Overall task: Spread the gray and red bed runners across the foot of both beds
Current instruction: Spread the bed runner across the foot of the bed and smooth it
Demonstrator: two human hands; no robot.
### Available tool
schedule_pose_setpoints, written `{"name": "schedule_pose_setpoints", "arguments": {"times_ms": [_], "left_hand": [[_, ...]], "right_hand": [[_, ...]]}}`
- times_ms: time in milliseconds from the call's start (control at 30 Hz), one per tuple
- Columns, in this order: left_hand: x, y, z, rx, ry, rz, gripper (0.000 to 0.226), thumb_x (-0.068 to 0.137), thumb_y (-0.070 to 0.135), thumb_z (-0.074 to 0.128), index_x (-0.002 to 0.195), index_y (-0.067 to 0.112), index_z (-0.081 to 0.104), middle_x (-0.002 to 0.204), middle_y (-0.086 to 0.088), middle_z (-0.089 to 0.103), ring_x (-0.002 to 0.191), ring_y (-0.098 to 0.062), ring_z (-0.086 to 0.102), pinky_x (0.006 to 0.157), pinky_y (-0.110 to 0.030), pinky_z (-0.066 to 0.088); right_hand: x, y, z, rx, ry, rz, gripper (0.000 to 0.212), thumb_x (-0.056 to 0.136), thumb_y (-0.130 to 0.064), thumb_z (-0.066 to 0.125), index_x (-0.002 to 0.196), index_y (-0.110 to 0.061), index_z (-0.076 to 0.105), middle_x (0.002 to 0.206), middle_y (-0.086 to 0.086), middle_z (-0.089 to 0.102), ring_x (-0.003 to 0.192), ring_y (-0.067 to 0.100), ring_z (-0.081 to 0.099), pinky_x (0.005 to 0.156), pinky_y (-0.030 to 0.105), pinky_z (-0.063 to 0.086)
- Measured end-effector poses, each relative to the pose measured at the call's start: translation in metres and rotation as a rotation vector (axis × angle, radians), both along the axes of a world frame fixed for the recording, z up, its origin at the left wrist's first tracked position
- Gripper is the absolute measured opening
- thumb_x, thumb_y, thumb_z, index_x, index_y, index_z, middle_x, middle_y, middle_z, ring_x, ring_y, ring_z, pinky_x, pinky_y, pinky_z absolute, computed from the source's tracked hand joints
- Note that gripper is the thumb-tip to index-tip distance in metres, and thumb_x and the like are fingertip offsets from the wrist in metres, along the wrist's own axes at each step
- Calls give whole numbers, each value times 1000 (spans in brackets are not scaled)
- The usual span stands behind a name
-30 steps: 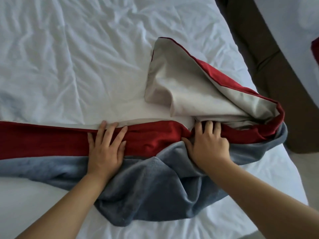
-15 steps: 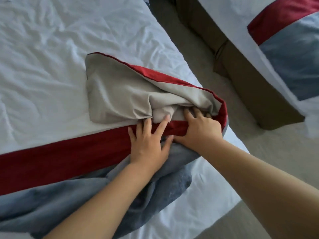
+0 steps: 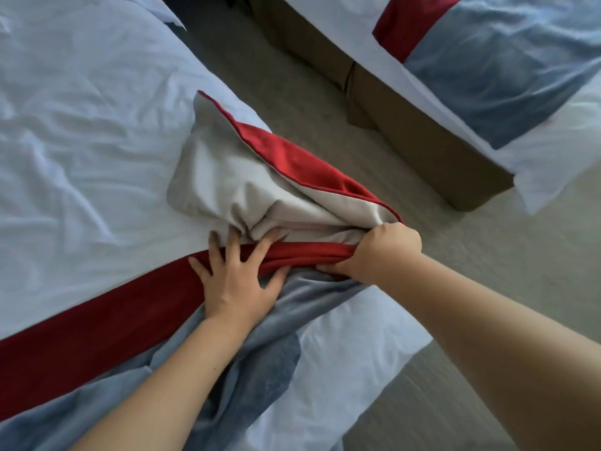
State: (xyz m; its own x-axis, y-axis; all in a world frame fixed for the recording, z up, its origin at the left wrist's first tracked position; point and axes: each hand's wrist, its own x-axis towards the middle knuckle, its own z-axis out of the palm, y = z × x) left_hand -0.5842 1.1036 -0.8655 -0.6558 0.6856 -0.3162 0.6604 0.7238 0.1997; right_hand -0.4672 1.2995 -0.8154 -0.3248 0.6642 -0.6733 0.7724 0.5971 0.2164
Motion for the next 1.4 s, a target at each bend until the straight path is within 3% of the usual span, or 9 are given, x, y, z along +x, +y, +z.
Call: {"name": "schedule_pose_setpoints", "arguments": {"times_ms": [167,267,367,533,700,800,867,1033,1400], "left_hand": [[5,-6,-4,201,3,-3,62,89,66,50,141,34,58,154,-17,38,146,-44,31,109,-83,13],[5,-11,-2,296,13,29,49,91,52,48,113,15,72,113,-11,60,115,-39,55,104,-84,24],[-3,-19,5,426,-51,121,27,96,29,56,110,10,67,101,-9,58,100,-34,54,101,-67,40],[-58,-22,45,582,-20,201,25,92,-1,67,115,4,60,107,-9,46,101,-28,45,88,-40,44],[-163,16,89,545,321,195,33,87,7,72,116,5,57,110,-21,49,102,-41,49,86,-49,44],[-193,24,84,320,393,212,51,91,32,70,136,18,48,126,-19,44,121,-42,43,110,-57,32],[-183,13,64,133,323,191,74,93,55,59,154,28,28,149,-22,28,145,-49,21,121,-64,9],[-89,-54,11,134,133,-99,62,100,57,36,159,38,32,168,-12,25,155,-44,14,122,-66,12],[42,-100,-12,153,39,-293,87,74,81,61,150,40,49,167,-11,28,153,-47,21,114,-79,4]], "right_hand": [[8,10,14,-162,-179,-7,127,39,-111,26,138,-37,55,135,-4,60,127,29,55,90,40,43],[-8,-6,23,-81,-160,232,57,85,-85,34,126,-51,54,132,-2,59,120,26,55,87,38,36],[-27,-24,32,150,176,380,21,99,-26,45,114,-26,60,100,5,62,81,24,53,65,33,32],[-83,-29,51,250,521,352,28,93,-10,53,119,-18,46,110,7,47,97,28,53,55,32,28],[-175,4,60,317,698,305,49,90,-2,60,133,-16,40,127,16,36,113,35,41,63,38,41],[-197,-1,44,244,716,316,70,91,-10,59,151,-21,27,155,17,17,143,41,17,97,53,47],[-187,-29,23,150,718,390,73,97,-28,52,159,-28,12,167,8,-5,153,36,-7,117,62,18],[-98,-103,-36,-144,674,610,60,103,-53,23,160,-35,14,170,-1,3,156,22,-1,123,56,3],[55,-81,-61,-274,953,687,85,88,-70,56,158,-32,26,168,1,15,155,26,12,123,54,17]]}}
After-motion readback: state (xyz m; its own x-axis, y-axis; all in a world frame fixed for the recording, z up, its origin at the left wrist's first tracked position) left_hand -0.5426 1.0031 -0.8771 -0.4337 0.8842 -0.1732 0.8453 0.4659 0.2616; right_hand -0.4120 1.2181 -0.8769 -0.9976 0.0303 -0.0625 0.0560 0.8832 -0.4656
